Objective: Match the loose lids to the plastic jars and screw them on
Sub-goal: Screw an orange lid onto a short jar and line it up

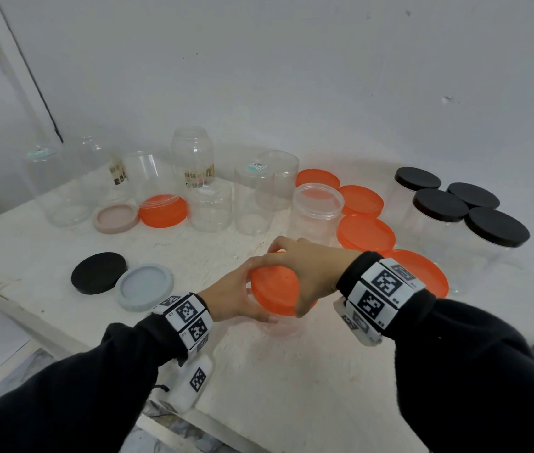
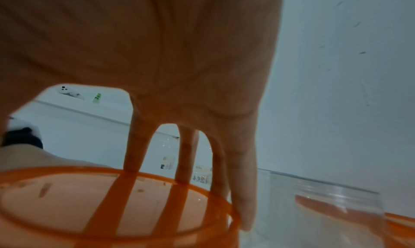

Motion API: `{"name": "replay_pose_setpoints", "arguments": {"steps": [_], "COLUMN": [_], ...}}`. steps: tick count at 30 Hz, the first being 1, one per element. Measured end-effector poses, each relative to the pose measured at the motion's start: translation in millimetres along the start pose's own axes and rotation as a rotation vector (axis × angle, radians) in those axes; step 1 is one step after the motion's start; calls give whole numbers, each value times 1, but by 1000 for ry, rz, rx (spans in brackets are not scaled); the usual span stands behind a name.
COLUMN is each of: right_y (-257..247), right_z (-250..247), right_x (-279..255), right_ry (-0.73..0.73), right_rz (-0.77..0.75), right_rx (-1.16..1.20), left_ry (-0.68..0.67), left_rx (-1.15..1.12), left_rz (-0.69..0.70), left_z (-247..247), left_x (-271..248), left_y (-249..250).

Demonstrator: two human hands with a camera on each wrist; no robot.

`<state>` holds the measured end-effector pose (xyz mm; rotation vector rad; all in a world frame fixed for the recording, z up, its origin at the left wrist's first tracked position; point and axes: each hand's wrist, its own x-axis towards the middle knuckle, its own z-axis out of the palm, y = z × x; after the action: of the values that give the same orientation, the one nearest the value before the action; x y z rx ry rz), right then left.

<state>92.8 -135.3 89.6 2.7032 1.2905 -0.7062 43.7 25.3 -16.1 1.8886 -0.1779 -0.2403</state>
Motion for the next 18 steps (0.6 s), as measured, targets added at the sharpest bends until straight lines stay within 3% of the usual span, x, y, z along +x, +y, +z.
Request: {"name": "replay_pose_setpoints", "arguments": {"steps": [18], "right_y": [3], "right_z": [2], "right_x": [2], "right_ry": [58], "right_rz": [-70], "right_rx": [-72], "left_ry": [-10], "left_rx": [13], "left_rz": [-1], "left_z": [-3], "left_x": [2], "left_y": [-2]}}
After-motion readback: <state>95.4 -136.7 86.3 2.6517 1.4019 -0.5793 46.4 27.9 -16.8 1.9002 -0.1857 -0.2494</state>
